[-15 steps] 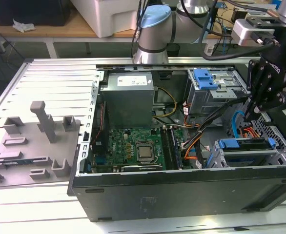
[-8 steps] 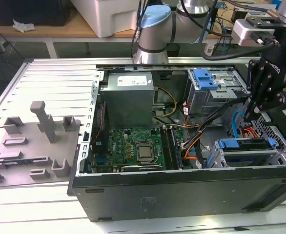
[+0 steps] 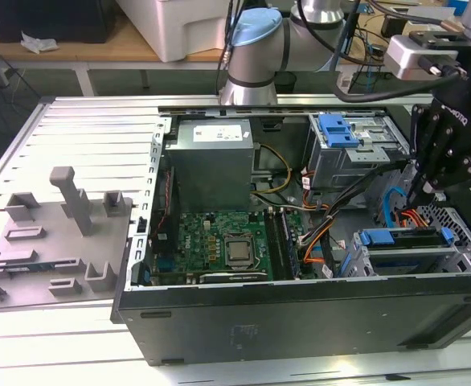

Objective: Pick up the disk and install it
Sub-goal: 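Insert the second disk wire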

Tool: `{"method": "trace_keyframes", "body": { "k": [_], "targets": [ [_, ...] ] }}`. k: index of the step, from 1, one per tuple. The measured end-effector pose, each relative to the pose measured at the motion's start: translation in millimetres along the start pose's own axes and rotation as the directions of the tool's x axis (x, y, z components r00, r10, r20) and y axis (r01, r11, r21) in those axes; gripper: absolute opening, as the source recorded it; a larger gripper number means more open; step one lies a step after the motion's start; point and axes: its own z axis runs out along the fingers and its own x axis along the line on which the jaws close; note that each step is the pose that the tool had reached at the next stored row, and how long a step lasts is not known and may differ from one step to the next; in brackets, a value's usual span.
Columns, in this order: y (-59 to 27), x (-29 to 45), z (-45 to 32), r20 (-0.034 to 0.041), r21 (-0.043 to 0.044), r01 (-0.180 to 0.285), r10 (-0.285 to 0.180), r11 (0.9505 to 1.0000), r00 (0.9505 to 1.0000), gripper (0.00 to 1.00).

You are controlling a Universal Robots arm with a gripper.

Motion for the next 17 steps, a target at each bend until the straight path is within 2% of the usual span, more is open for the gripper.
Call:
{"method": "trace_keyframes", "body": {
  "k": [2, 7, 8, 13, 17],
  "targets": [
    [-0.2, 3.4, 0.3, 0.005, -0.0003, 0.0, 0.0, 1.0, 1.0, 0.16],
    [-0.2, 3.8, 0.3, 0.0051, -0.0004, 0.0, 0.0, 1.0, 1.0, 0.16],
    [-0.3, 4.6, 0.6, 0.0075, -0.0005, 0.0, 0.0, 1.0, 1.0, 0.16],
    [-1.3, 15.7, 5.6, 0.0082, -0.0005, 0.0, 0.0, 1.0, 1.0, 0.16],
    [-0.6, 16.0, 5.7, 0.0083, 0.0007, 0.0, 0.0, 1.0, 1.0, 0.16]
  ]
}}
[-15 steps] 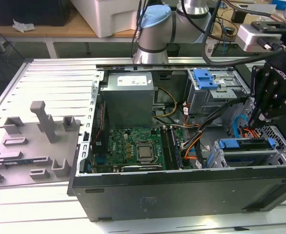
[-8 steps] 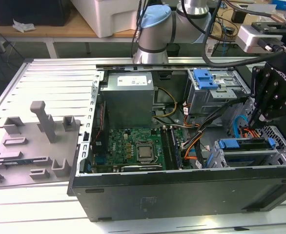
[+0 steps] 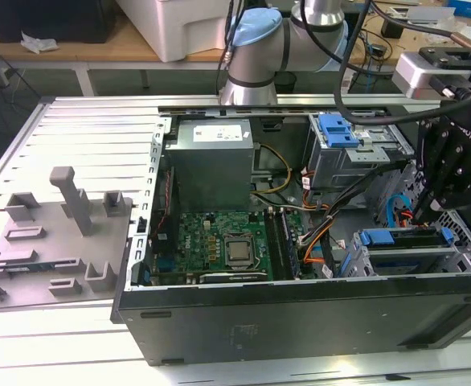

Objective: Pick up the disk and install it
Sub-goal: 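Insert the second disk wire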

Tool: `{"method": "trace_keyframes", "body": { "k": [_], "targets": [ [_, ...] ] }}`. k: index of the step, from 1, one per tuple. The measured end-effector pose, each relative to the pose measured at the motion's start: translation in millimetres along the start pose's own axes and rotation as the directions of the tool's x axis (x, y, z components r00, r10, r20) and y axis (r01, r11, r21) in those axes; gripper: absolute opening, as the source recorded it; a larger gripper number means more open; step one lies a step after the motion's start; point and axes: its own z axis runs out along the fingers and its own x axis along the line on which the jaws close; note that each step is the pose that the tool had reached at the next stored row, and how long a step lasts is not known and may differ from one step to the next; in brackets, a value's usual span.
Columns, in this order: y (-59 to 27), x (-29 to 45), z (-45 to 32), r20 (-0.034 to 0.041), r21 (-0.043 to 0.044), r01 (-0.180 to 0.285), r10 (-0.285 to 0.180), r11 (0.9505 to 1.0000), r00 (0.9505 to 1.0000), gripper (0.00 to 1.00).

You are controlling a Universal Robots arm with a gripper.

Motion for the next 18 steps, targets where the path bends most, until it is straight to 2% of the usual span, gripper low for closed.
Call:
{"method": "trace_keyframes", "body": {
  "k": [4, 11, 15, 18],
  "targets": [
    [1.4, -0.3, 0.5, 0.0001, 0.0051, 0.011, -0.011, 0.9999, 0.9999, 0.16],
    [1.7, -0.3, 1.0, -0.0008, 0.0122, 0.089, -0.089, 0.996, 0.996, 0.16],
    [1.7, -0.4, 2.0, -0.0013, 0.0304, 0.089, -0.089, 0.9956, 0.9961, 0.16],
    [2.1, -0.5, 3.0, -0.0014, 0.0337, 0.088, -0.088, 0.9955, 0.9961, 0.16]
  ]
}}
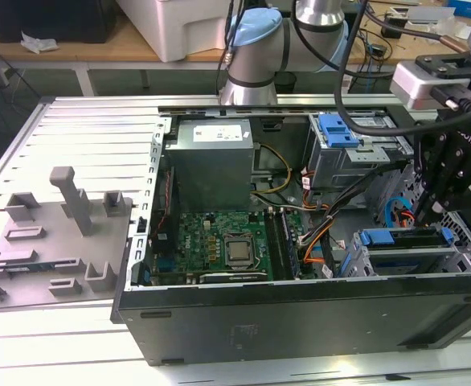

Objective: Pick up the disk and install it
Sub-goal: 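Insert the second disk wire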

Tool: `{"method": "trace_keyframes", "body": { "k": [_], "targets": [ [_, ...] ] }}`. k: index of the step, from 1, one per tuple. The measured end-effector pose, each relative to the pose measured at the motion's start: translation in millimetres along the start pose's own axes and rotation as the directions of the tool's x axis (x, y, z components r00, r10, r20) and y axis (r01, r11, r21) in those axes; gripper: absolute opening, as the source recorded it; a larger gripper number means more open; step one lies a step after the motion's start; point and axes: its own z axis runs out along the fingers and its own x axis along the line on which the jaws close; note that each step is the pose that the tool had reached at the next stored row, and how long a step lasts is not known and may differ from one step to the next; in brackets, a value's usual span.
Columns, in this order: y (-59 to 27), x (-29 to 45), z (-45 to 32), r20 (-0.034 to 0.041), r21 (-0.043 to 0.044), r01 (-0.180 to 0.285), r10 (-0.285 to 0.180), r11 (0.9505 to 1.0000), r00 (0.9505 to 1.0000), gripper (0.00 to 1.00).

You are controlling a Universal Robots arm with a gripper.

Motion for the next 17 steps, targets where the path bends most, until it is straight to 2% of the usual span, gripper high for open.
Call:
{"method": "trace_keyframes", "body": {
  "k": [11, 17],
  "targets": [
    [0.9, 0.0, 0.9, 0.0004, -0.0005, -0.009, 0.009, 1.0, 1.0, 0.16],
    [0.9, -0.1, 1.6, 0.0059, -0.0029, -0.043, 0.043, 0.9991, 0.9991, 0.16]
  ]
}}
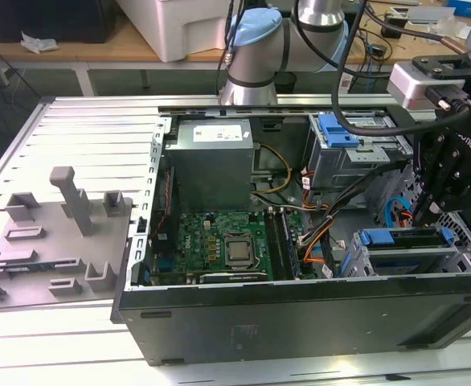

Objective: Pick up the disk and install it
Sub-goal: 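Insert the second disk wire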

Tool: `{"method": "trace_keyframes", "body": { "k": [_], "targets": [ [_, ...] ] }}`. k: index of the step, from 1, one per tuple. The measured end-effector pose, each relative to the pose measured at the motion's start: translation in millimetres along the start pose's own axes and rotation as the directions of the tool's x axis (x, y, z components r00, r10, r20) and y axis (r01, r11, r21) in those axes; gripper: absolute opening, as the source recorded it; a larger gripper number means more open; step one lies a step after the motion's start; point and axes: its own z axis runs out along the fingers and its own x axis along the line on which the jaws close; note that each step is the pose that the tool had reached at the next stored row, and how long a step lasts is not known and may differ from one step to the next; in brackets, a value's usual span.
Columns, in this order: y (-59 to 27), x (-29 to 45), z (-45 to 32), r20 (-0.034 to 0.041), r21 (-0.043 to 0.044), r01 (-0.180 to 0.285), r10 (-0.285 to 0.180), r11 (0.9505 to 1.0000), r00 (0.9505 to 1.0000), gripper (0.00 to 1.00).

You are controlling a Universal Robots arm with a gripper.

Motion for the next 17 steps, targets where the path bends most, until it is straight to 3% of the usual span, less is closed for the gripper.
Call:
{"method": "trace_keyframes", "body": {
  "k": [17],
  "targets": [
    [1.1, -0.3, 3.0, 0.0013, 0.0004, 0.007, -0.007, 1.0, 1.0, 0.16]
  ]
}}
